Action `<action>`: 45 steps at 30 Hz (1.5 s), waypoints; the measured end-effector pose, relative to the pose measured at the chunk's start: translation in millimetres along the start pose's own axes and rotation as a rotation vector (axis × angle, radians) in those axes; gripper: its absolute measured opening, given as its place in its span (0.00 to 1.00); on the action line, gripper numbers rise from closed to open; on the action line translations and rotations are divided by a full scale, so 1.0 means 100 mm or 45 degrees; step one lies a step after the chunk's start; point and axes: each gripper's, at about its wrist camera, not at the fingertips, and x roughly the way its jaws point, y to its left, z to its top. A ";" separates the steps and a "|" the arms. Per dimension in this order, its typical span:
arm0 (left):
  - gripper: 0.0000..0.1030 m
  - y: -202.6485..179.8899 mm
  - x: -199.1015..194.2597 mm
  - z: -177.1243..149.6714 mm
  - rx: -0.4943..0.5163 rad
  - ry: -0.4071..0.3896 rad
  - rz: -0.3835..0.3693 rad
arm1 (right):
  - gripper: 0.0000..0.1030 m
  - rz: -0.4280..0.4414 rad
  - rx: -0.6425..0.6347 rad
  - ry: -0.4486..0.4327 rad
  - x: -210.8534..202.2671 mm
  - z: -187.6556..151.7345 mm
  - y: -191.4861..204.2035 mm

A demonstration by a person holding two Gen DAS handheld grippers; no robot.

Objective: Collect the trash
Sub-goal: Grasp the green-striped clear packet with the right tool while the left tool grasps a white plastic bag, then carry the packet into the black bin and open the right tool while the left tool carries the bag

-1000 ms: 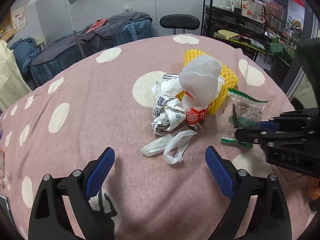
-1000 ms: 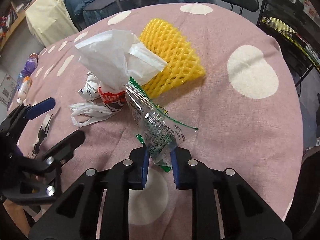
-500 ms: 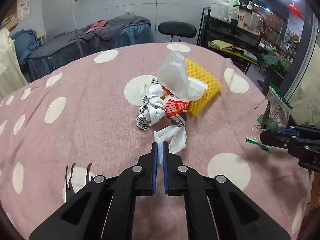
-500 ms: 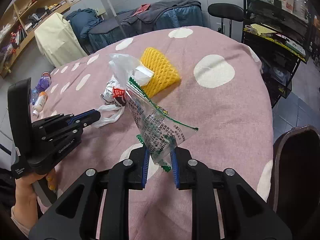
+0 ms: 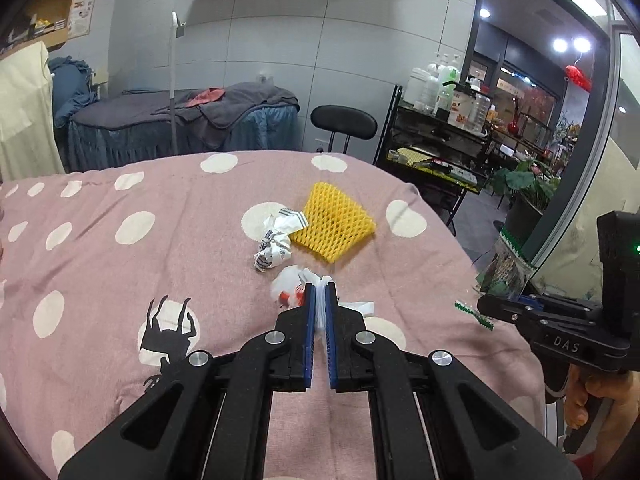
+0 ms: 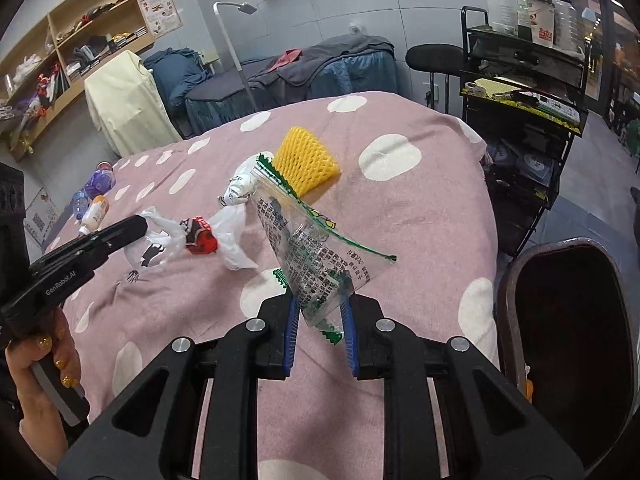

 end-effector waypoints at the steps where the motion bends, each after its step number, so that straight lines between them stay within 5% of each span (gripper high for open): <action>1: 0.05 -0.03 -0.04 0.01 0.006 -0.015 -0.005 | 0.20 0.001 0.012 -0.007 -0.04 -0.03 -0.03; 16: 0.05 -0.54 -0.34 0.18 0.037 -0.155 -0.132 | 0.20 -0.068 0.139 -0.106 -0.53 -0.30 -0.47; 30: 0.05 -1.10 -0.33 0.33 0.102 -0.173 -0.288 | 0.20 -0.188 0.317 -0.172 -0.93 -0.60 -1.11; 45: 0.05 -1.72 -0.22 0.41 0.223 -0.151 -0.389 | 0.20 -0.407 0.530 -0.077 -0.75 -1.10 -1.94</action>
